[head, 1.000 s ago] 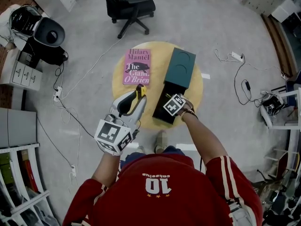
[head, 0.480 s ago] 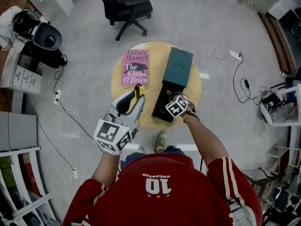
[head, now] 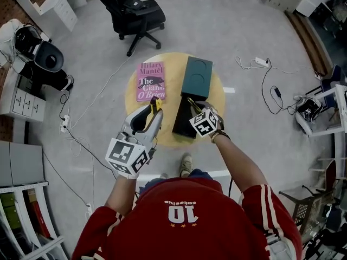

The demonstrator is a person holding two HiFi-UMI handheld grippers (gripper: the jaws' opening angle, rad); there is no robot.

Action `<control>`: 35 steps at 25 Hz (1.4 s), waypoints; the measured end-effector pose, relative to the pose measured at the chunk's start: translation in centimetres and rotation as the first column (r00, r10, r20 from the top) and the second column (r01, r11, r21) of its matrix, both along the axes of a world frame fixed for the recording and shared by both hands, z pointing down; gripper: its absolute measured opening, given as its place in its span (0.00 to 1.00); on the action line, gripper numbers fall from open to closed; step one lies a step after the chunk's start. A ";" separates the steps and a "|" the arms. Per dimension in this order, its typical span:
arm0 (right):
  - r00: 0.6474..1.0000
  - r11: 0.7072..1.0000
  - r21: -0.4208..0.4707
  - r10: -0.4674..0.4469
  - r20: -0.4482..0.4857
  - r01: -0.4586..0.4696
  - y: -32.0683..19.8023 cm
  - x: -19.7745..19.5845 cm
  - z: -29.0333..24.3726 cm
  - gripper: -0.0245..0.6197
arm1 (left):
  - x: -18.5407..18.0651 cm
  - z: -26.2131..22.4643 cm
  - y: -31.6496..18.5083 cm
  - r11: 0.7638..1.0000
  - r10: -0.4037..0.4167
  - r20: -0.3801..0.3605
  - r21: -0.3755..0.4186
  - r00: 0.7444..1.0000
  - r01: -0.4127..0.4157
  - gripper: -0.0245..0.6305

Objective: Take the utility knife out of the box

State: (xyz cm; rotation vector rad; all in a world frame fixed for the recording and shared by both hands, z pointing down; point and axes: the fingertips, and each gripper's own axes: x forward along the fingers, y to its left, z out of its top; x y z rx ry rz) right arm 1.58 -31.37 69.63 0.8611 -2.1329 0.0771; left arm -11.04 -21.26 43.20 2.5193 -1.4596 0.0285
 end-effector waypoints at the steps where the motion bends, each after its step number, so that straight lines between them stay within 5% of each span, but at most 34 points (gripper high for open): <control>1: 0.999 1.000 0.009 0.013 0.031 -0.013 0.4 0.0 -1.1 0.12 | 0.0 -0.1 0.3 1.000 0.002 -0.001 0.002 1.000 -0.002 0.23; 14: 0.918 0.965 0.182 0.106 0.383 -0.188 7.1 3.2 -19.0 0.12 | 0.4 -2.6 3.5 0.998 0.043 0.000 0.052 0.999 -0.043 0.23; 21: 0.814 0.921 0.259 0.095 0.573 -0.290 11.9 5.8 -29.4 0.12 | 0.9 -4.9 4.8 0.992 0.071 -0.007 0.103 0.997 -0.070 0.23; 28: 0.650 0.865 0.274 0.075 0.756 -0.419 15.7 8.4 -36.4 0.12 | 0.8 -7.3 6.1 0.985 0.071 -0.005 0.158 0.997 -0.070 0.23; 35: 0.627 0.802 0.302 0.112 0.771 -0.515 17.5 9.0 -37.9 0.11 | -0.2 -8.5 7.4 0.976 0.052 0.009 0.212 0.999 -0.053 0.23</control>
